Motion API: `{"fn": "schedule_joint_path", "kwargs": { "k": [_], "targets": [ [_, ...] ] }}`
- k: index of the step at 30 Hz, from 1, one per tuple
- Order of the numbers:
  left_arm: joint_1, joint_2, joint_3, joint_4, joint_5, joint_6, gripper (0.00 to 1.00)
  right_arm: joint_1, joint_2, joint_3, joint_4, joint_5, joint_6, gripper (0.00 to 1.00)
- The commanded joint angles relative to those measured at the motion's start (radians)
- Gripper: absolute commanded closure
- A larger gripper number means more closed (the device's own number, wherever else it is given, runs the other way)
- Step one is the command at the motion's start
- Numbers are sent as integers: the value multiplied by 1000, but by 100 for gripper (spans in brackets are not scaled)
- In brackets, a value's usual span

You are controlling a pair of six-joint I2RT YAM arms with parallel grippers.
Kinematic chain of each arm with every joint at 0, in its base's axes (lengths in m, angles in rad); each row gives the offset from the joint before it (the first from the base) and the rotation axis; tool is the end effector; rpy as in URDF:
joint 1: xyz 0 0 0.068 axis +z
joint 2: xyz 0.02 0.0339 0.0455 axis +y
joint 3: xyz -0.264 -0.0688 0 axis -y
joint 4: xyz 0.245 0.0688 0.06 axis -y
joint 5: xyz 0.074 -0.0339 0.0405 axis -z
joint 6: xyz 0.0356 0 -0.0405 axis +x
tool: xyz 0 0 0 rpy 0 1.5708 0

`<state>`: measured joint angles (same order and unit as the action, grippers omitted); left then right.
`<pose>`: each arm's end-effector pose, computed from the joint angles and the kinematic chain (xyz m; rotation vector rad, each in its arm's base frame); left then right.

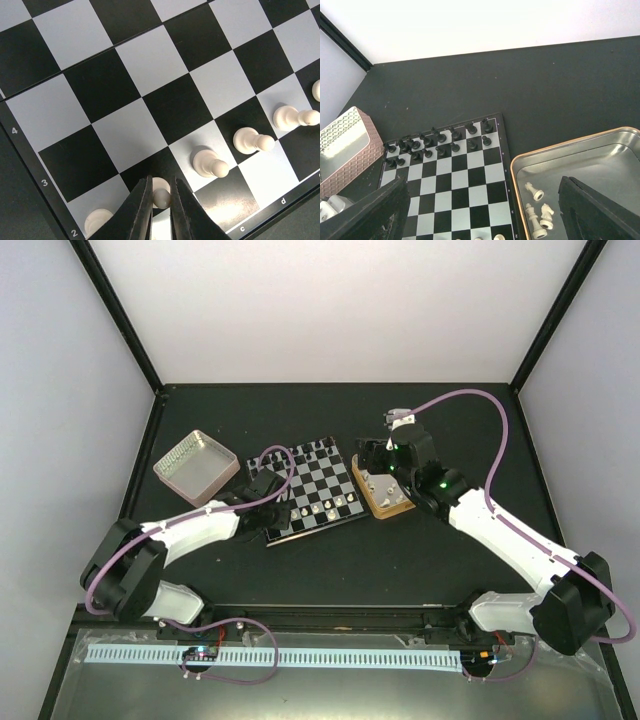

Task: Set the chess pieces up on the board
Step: Place the chess piece on the chessboard.

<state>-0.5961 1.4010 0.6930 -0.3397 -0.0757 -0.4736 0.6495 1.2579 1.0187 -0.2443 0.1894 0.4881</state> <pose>0.2127 -0.1411 0.1651 0.1349 2.6373 -0.2743 0.2330 0.1685 0.3143 -0.0487 2.0838 0.5109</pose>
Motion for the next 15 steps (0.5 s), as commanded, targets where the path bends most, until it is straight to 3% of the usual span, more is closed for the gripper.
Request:
{"fn": "schedule_joint_path", "kwargs": {
  "k": [1, 7, 15],
  "targets": [
    [-6, 5, 19, 15, -12, 14, 87, -3, 7, 4, -3, 30, -12, 18],
    [-7, -40, 25, -10, -8, 2, 74, -3, -1, 6, -1, 29, 1, 18],
    [-6, -142, 55, -40, -39, -13, 72, -13, -8, 14, -34, 30, 31, 18]
  ]
}}
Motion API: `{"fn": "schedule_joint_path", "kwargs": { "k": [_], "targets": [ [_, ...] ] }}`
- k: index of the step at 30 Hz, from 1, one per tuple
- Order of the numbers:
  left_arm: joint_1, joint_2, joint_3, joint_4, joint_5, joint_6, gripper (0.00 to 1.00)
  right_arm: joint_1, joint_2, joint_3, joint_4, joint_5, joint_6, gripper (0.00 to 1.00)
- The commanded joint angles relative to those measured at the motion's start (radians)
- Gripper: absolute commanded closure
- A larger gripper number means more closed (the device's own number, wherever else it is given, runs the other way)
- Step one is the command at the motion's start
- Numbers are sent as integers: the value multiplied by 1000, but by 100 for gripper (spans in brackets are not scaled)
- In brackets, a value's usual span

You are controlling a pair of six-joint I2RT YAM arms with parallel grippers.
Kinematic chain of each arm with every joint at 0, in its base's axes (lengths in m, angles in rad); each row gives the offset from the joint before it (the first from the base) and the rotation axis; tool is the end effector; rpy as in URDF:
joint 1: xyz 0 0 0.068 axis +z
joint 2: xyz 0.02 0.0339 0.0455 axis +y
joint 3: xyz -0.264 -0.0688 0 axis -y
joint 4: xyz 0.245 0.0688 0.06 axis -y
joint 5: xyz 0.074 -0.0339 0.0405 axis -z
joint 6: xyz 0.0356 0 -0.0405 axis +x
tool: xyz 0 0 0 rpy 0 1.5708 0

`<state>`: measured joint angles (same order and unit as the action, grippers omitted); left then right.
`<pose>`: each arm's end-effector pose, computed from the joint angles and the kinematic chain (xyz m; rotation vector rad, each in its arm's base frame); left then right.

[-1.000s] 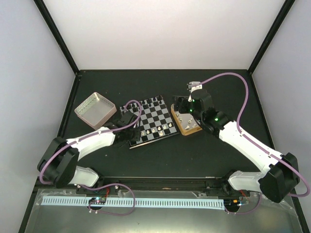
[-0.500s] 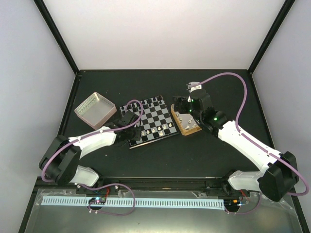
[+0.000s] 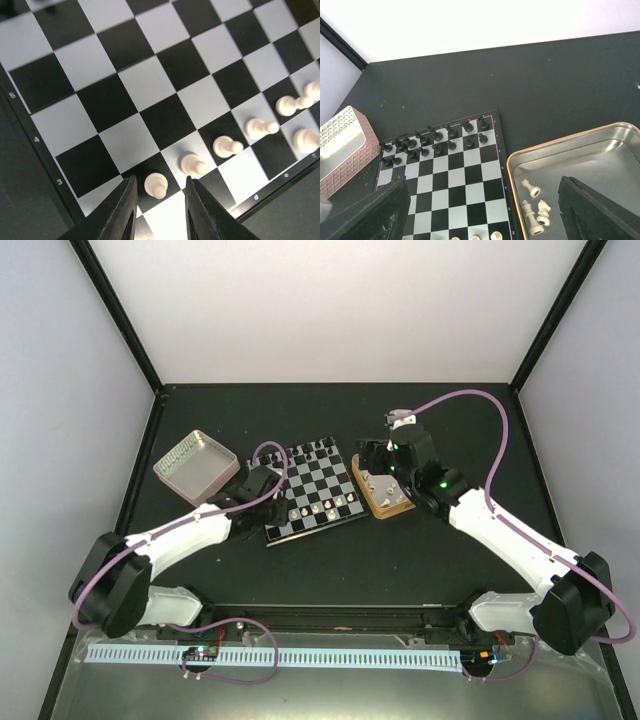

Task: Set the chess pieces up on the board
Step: Place the chess piece on the chessboard, then pick up the chess piece from the storage box.

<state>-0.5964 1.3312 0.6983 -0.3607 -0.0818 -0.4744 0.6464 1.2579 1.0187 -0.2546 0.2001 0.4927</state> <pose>0.2086 -0.1381 0.1817 0.1264 2.5855 -0.3010 0.2332 0.1671 0.3133 -0.0355 2.0911 0.4960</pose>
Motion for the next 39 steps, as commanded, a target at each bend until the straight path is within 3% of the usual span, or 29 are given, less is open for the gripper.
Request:
{"fn": "schedule_joint_path", "kwargs": {
  "k": [1, 11, 25, 33, 39],
  "targets": [
    [-5, -95, 52, -20, -39, -16, 71, -16, -6, 19, -41, 18, 33, 19],
    [-3, -319, 67, 30, -43, 15, 60, -162, 151, 178, -509, -63, 94, 25],
    [-1, -473, 18, 121, -71, 55, 54, -195, 545, 329, -554, -89, 111, 53],
    [2, -527, -32, 170, -117, 61, 54, -195, 629, 344, -564, -104, 173, 55],
    [4, -532, -40, 181, -130, 60, 53, -195, 666, 324, -539, -135, 209, 62]
  ]
}}
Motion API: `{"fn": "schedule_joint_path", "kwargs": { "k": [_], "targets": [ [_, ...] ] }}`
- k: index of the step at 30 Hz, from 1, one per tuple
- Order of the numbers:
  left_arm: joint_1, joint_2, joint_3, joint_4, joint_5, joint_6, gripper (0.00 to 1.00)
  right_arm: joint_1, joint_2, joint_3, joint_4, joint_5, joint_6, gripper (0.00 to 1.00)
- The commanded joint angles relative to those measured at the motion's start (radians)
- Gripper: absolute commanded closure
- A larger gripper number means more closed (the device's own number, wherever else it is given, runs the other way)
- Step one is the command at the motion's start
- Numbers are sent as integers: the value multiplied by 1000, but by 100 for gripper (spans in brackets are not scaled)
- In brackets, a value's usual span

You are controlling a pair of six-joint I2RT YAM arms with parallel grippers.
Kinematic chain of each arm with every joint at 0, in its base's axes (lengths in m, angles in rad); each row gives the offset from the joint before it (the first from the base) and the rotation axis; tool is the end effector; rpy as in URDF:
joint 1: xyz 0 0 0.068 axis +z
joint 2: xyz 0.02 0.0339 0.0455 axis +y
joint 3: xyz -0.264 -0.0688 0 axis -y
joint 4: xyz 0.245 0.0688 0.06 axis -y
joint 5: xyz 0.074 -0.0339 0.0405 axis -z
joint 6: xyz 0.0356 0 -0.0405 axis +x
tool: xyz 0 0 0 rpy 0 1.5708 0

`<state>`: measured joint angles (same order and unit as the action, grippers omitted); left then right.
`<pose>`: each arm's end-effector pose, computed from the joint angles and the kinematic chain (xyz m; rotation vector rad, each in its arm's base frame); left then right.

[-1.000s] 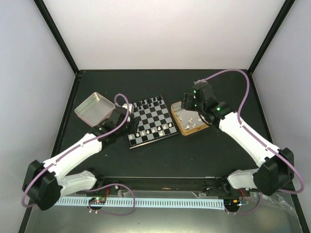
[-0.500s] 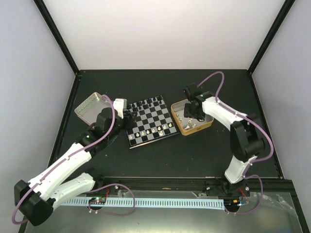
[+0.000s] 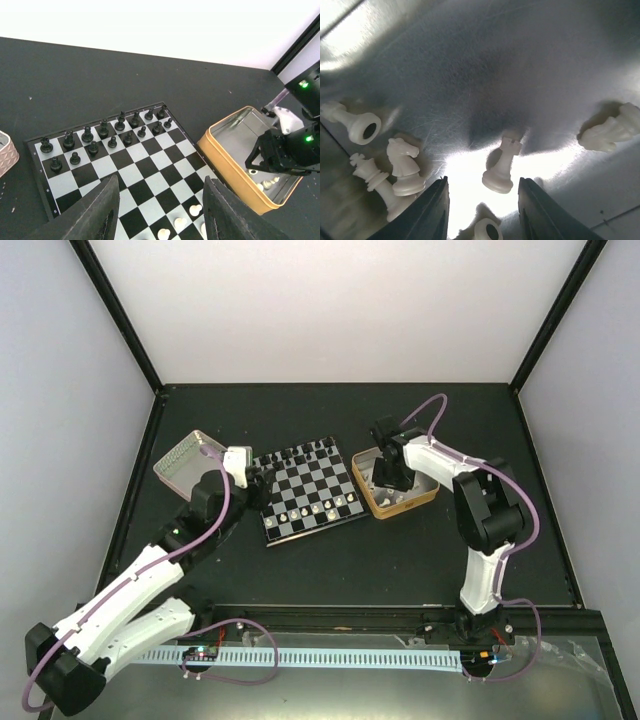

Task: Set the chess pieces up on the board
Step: Pick up the chess piece from the storage box.

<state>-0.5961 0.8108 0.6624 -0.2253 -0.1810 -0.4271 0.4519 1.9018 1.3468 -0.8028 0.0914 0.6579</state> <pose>0.1615 -0.1018 0.2882 0.0447 1.9709 -0.5013 0.3332 0.1581 0.1781 0.3136 2.8953 0.0508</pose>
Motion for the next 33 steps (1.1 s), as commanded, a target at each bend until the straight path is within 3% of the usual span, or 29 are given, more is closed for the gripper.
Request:
{"fn": "schedule_joint_path", "kwargs": {
  "k": [1, 8, 23, 26, 33],
  "targets": [
    [3, -11, -4, 46, -30, 13, 53, -1, 29, -5, 10, -25, 48, 63],
    [4, -11, -5, 46, -31, 13, 53, -1, 47, -12, 16, 4, 65, 72],
    [6, -4, -6, 42, -21, 12, 52, -1, 105, 8, 29, 58, 53, 77],
    [6, -2, -6, 41, -22, 12, 52, -1, 107, 3, 37, 62, 51, 84],
    [6, 3, -8, 50, -12, 11, 52, -1, 33, -28, 99, 54, 16, 89]
  ]
}}
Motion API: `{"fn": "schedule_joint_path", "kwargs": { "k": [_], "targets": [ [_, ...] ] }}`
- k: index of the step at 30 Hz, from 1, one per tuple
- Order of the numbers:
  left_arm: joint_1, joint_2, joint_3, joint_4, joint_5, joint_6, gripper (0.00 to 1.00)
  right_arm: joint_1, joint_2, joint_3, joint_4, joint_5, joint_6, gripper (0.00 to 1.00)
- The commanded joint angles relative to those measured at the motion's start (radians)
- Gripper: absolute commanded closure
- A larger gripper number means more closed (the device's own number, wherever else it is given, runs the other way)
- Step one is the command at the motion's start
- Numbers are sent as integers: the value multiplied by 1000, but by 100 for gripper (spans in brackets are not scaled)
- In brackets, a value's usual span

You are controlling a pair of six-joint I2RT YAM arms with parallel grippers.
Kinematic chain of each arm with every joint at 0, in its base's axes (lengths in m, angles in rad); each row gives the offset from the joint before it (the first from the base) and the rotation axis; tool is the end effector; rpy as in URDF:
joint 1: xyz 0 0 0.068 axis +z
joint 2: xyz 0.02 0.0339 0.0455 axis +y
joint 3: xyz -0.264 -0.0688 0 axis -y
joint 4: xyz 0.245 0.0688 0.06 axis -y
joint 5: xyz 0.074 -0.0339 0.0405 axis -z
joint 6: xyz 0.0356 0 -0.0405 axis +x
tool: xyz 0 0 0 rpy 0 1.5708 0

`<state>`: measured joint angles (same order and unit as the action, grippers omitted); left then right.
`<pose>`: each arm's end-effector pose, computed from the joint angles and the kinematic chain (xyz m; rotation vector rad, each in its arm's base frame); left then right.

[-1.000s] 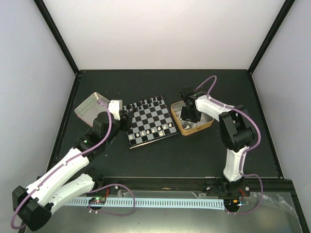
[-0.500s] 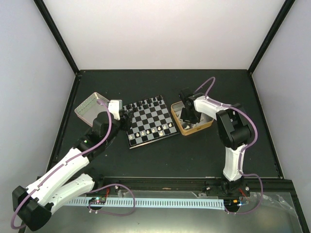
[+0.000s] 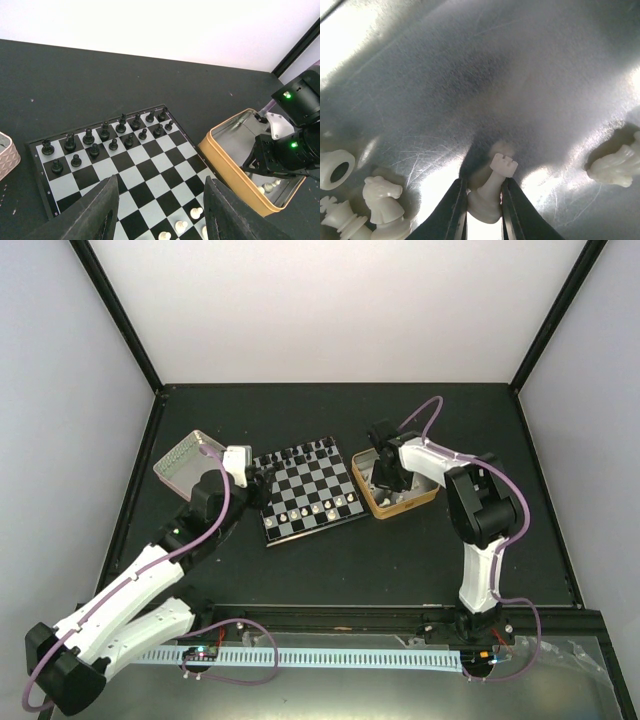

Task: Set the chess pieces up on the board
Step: Pick up the chess piece from the storage box.

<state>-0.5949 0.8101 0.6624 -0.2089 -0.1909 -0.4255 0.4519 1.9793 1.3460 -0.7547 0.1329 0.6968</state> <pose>0.1622 -0.1016 0.2900 0.0357 1.9526 -0.4982 0.3419 0.1607 0.1517 0.3739 2.8922 -0.0177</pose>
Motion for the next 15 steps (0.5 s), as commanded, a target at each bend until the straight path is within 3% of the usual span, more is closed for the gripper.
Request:
{"fn": "schedule_joint_path", "kwargs": {
  "k": [1, 10, 15],
  "targets": [
    [6, 9, -9, 38, 4, 9, 52, 0, -75, -41, 74, 12, -35, 89],
    [22, 53, 43, 42, 126, -11, 48, 4, -433, -241, 416, -85, -223, 91],
    [31, 54, 94, 42, 222, -34, 44, 14, -616, -356, 660, -336, -377, 91]
  ]
}}
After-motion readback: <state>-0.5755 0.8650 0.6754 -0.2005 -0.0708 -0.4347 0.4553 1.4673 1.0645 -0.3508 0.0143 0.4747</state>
